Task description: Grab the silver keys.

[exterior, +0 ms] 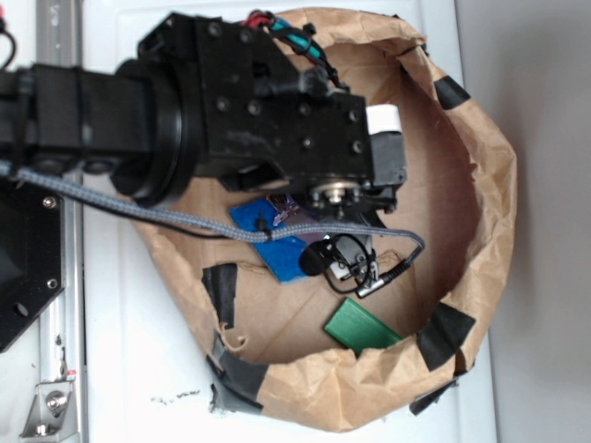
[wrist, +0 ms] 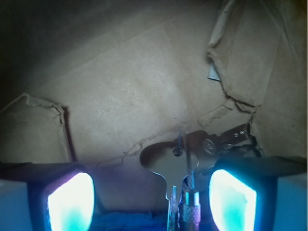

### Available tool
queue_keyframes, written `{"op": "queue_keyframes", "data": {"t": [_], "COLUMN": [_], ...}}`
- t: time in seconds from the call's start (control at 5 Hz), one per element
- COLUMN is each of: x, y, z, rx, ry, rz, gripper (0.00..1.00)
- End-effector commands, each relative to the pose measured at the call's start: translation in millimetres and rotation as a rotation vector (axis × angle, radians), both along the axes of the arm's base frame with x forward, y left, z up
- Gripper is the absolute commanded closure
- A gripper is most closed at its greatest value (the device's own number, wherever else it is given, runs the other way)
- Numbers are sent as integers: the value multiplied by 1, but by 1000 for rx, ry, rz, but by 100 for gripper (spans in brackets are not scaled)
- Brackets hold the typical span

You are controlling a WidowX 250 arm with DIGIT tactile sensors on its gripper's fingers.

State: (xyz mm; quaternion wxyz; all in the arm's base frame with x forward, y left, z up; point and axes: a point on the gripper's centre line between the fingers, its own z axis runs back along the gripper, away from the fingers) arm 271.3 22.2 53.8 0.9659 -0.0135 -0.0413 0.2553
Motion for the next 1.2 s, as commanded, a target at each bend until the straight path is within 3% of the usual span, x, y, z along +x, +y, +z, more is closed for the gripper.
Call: {"op": "queue_keyframes", "data": {"t": [0.0,0.2,0.4,1.0], "x": [5,2,-2,-8], "y": [10,14,12,10], "z": [7,-1,3,12], "rx": [60,97,63,60], "ry": [-59,-57,-58,-58], "rz": [-14,-34,-46,-69], "gripper": [0,0,100,100]}}
